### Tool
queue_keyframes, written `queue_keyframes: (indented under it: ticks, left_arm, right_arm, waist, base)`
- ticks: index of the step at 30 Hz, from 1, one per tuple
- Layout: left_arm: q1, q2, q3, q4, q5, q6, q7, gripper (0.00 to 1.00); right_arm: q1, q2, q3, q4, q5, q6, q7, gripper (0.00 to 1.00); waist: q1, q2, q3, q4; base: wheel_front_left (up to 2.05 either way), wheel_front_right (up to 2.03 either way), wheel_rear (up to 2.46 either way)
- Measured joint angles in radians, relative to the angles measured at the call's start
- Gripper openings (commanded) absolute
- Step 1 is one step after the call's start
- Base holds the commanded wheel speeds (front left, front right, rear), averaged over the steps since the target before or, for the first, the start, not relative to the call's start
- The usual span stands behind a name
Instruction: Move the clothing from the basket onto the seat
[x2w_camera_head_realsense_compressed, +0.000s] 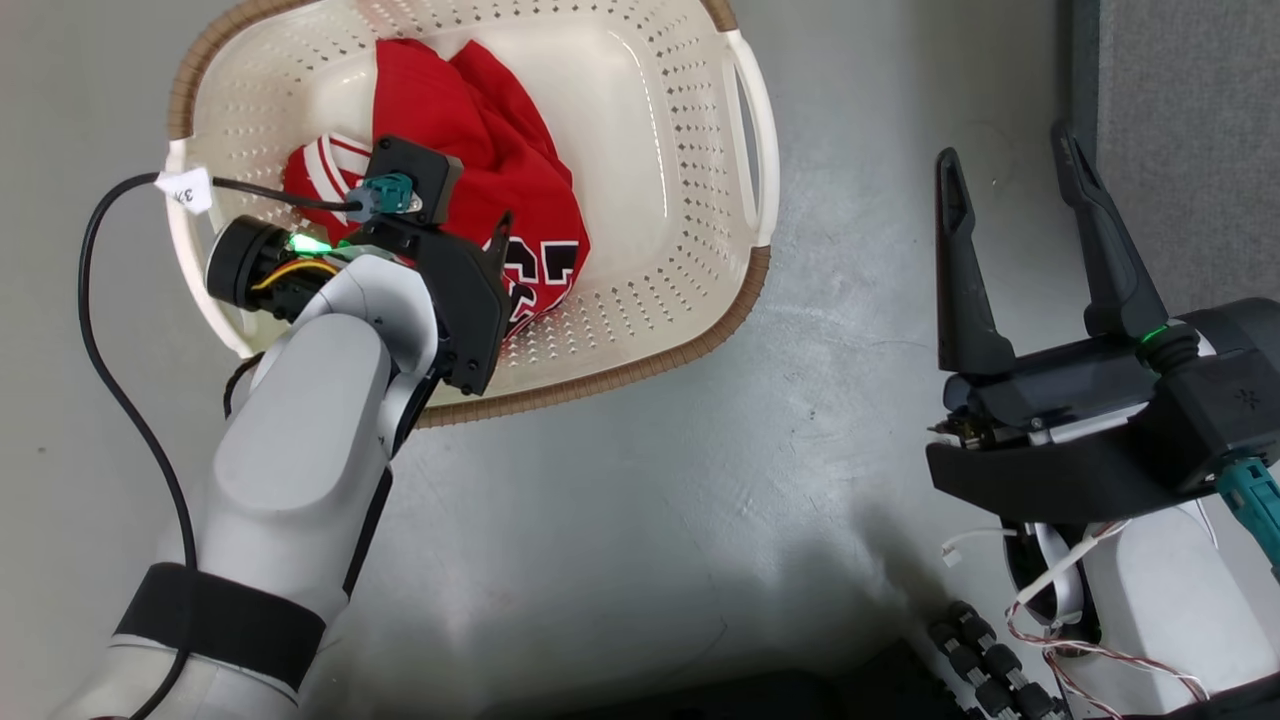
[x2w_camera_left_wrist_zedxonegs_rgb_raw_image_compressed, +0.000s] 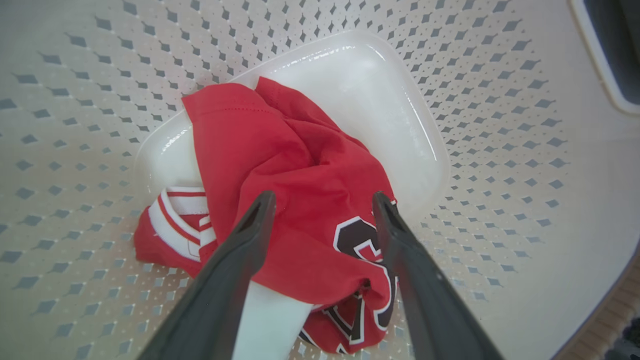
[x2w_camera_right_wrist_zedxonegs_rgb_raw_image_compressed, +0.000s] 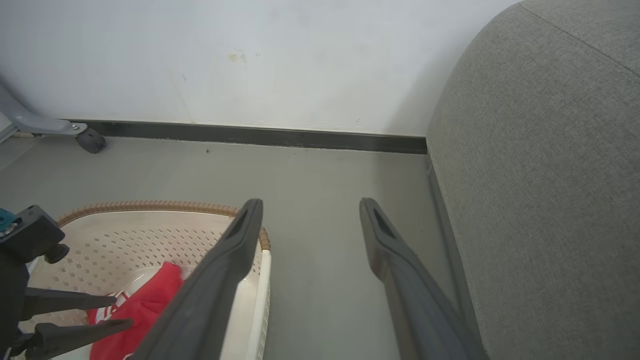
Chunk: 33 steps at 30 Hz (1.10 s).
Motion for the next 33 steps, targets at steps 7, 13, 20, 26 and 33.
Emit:
queue_keyframes:
  ticks: [7, 13, 20, 26, 33]
  left_arm:
    - [-0.013, 0.012, -0.012, 0.023, 0.016, -0.001, 0.000, 1.00]
    - [-0.049, 0.037, -0.011, 0.042, 0.026, -0.001, -0.011, 1.00]
    - [-0.079, 0.035, -0.017, 0.073, 0.038, 0.000, -0.012, 1.00]
    - [-0.106, 0.037, -0.016, 0.094, 0.042, 0.002, -0.020, 1.00]
    - [-0.141, 0.058, -0.005, 0.137, 0.042, 0.009, -0.002, 1.00]
  right_arm:
    - [0.007, 0.001, 0.018, -0.002, 0.000, -0.004, -0.007, 1.00]
    - [0.024, 0.003, 0.044, 0.012, 0.002, -0.009, -0.025, 1.00]
    - [0.038, 0.004, 0.056, 0.018, 0.004, -0.016, -0.043, 1.00]
    - [0.048, 0.005, 0.072, 0.020, 0.008, -0.017, -0.056, 1.00]
    - [0.060, 0.007, 0.082, 0.023, 0.017, -0.017, -0.068, 1.00]
  waist:
    - [0.0000, 0.0000, 0.030, -0.005]
    - [0.0000, -0.0001, 0.054, -0.018]
    - [0.0001, -0.0002, 0.065, -0.036]
    - [0.0000, -0.0002, 0.071, -0.048]
    - [0.0000, -0.0002, 0.079, -0.062]
  base:
    - [0.00, 0.00, 0.00]
    - [0.00, 0.00, 0.00]
    - [0.00, 0.00, 0.00]
    - [0.00, 0.00, 0.00]
    - [0.00, 0.00, 0.00]
